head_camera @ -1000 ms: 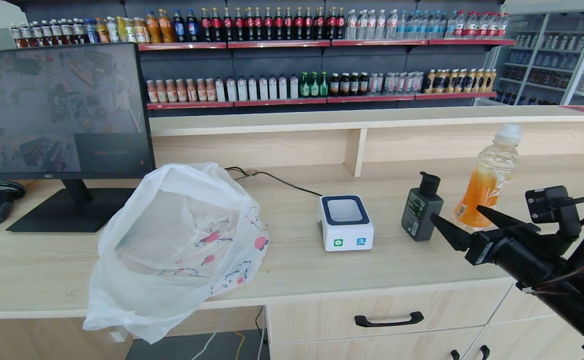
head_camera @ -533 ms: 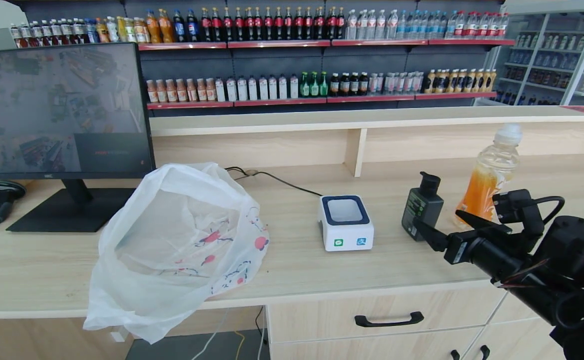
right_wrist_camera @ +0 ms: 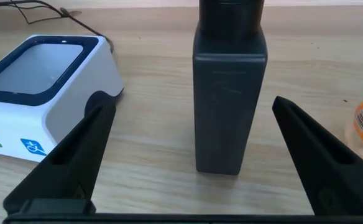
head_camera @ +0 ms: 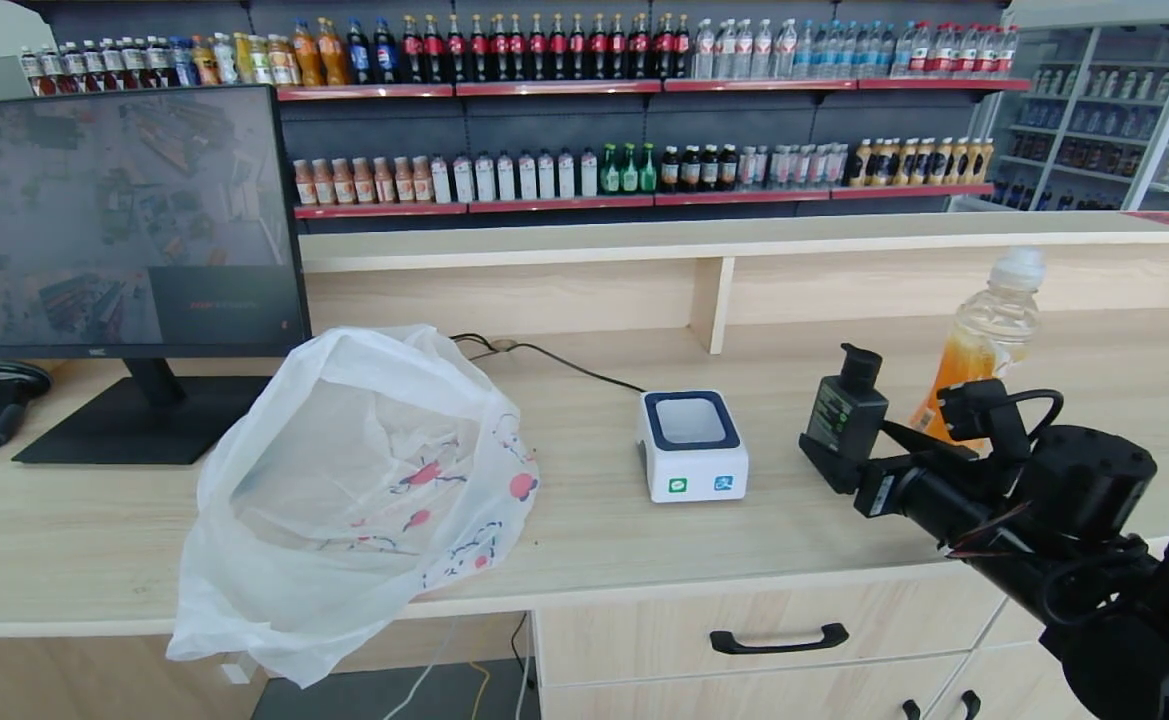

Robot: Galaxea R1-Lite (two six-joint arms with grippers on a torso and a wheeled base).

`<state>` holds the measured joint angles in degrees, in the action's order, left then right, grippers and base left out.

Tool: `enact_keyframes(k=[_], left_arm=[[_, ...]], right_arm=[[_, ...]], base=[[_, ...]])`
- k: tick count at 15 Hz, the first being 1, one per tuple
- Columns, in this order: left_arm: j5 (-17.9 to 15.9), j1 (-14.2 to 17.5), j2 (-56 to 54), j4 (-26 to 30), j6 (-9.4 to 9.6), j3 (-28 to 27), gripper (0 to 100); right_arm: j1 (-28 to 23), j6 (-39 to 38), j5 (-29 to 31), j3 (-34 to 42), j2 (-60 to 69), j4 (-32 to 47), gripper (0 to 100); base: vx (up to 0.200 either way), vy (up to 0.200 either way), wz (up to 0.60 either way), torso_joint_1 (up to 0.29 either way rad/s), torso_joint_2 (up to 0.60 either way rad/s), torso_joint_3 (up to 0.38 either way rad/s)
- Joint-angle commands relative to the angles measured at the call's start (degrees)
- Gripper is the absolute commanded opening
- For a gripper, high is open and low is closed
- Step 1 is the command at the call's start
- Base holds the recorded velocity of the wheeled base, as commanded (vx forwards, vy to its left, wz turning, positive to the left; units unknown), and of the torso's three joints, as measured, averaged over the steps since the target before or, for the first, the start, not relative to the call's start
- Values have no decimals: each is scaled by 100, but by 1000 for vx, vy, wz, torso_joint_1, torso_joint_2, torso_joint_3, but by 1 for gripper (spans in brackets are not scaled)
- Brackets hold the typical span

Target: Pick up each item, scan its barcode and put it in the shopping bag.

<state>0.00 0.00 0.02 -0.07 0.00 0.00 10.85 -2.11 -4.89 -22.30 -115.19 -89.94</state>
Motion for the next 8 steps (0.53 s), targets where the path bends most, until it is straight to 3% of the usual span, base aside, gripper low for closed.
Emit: enact_keyframes(k=[1, 8], left_arm=[[0, 0, -2, -1, 0, 0, 100], [0, 0, -2, -1, 0, 0, 100]], right_arm=[[-4, -79, -3, -108, -179, -6, 100], [-21, -158, 5, -732, -715, -6, 100]], base=[[0, 0, 0, 0, 0, 0], [0, 0, 0, 0, 0, 0]])
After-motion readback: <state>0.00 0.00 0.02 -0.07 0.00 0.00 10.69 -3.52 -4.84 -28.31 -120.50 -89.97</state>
